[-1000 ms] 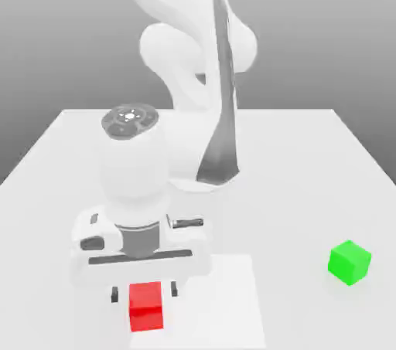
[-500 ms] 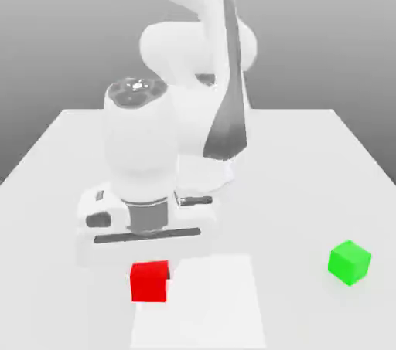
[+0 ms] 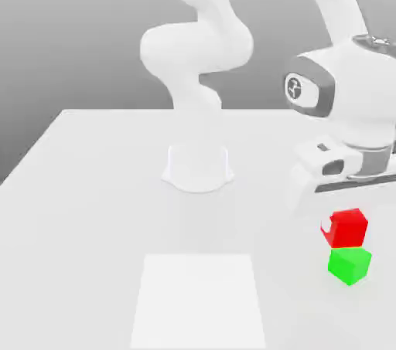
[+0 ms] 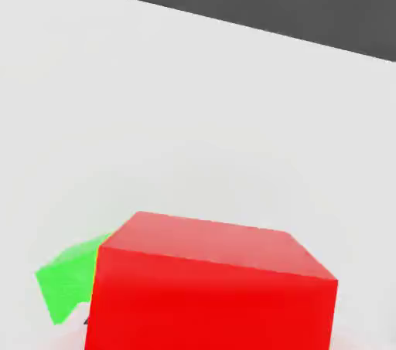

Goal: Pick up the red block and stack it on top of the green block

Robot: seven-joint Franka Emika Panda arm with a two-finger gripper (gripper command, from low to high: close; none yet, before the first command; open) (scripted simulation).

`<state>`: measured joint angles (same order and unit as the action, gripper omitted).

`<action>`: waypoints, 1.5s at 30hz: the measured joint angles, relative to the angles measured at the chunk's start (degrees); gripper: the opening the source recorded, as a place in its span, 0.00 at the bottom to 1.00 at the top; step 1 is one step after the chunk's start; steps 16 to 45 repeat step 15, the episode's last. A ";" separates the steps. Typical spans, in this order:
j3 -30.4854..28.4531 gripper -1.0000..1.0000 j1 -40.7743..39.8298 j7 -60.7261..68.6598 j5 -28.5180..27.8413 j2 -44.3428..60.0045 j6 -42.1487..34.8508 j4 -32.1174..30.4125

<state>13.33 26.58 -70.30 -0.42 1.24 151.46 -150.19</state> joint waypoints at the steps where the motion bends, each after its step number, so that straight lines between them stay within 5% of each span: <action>1: -0.25 0.00 0.61 -1.37 -0.69 1.14 1.12 -0.01; 5: -2.32 0.00 1.00 -5.36 -5.05 8.58 8.07 0.30; 6: -2.84 1.00 1.37 -5.93 -5.81 9.93 9.32 0.36; 45: -2.00 1.00 0.87 -4.61 -3.94 6.78 6.35 0.21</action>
